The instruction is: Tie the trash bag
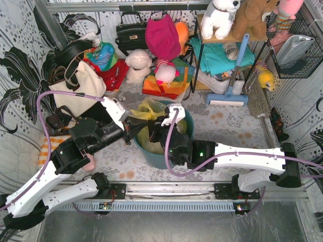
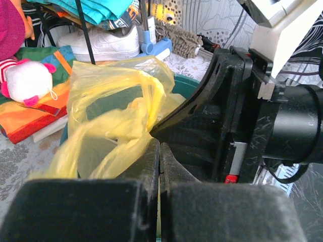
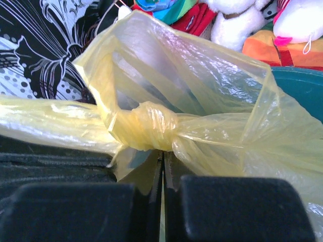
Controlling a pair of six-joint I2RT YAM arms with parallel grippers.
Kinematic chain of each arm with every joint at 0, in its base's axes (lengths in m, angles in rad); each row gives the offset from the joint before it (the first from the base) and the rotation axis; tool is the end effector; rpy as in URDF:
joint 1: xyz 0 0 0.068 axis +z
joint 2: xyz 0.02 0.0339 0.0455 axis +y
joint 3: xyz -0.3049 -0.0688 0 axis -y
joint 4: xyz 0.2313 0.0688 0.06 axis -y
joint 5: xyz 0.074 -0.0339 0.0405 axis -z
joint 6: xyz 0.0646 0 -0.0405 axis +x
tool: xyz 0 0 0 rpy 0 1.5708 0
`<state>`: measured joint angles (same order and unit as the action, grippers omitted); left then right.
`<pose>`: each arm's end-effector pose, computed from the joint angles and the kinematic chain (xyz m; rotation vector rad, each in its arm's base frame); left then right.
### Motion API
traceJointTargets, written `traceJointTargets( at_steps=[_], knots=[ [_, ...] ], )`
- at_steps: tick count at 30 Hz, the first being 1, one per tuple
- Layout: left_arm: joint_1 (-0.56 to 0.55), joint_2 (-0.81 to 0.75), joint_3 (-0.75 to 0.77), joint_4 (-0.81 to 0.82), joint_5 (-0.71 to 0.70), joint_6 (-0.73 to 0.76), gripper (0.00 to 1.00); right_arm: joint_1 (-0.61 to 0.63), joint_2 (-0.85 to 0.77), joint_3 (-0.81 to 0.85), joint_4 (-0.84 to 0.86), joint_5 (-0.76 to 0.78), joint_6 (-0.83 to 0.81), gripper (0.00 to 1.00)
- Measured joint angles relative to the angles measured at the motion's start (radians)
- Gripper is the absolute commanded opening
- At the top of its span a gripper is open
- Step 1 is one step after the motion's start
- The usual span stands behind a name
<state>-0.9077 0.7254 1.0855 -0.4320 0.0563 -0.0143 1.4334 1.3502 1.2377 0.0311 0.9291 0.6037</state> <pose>0.0743 -0.1010 0.4435 0.7727 1.5103 -0.7448 0.0926 0.2922 0.4355 0.0300 1.6795 0.7958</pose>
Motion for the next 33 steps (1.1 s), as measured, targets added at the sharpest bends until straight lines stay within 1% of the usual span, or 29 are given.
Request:
traceJointTargets(
  at_steps=[2, 5, 12, 17, 25, 28, 33],
  knots=[
    [0.0, -0.001, 0.0, -0.011, 0.005, -0.006, 0.0, 0.0, 0.0, -0.03, 0.076, 0.012, -0.038, 0.0],
    [0.0, -0.008, 0.0, -0.019, 0.009, -0.016, 0.0, 0.0, 0.0, -0.093, 0.237, 0.029, -0.114, 0.0],
    [0.0, -0.017, 0.0, -0.025, 0.021, -0.037, 0.0, 0.0, 0.014, -0.186, 0.602, 0.044, -0.337, 0.0],
    [0.0, -0.025, 0.0, -0.025, 0.031, -0.05, 0.0, 0.0, 0.068, -0.199, 0.873, 0.045, -0.52, 0.0],
    [0.001, -0.039, -0.021, 0.003, 0.043, -0.085, 0.0, 0.0, 0.167, -0.207, 1.223, 0.075, -0.796, 0.0],
    [0.006, -0.038, -0.03, 0.019, 0.049, -0.091, 0.0, 0.0, 0.213, -0.207, 1.374, 0.084, -0.926, 0.0],
    [0.01, -0.031, -0.035, 0.021, 0.049, -0.097, 0.0, 0.0, 0.257, -0.206, 1.489, 0.082, -1.081, 0.0]
  ],
)
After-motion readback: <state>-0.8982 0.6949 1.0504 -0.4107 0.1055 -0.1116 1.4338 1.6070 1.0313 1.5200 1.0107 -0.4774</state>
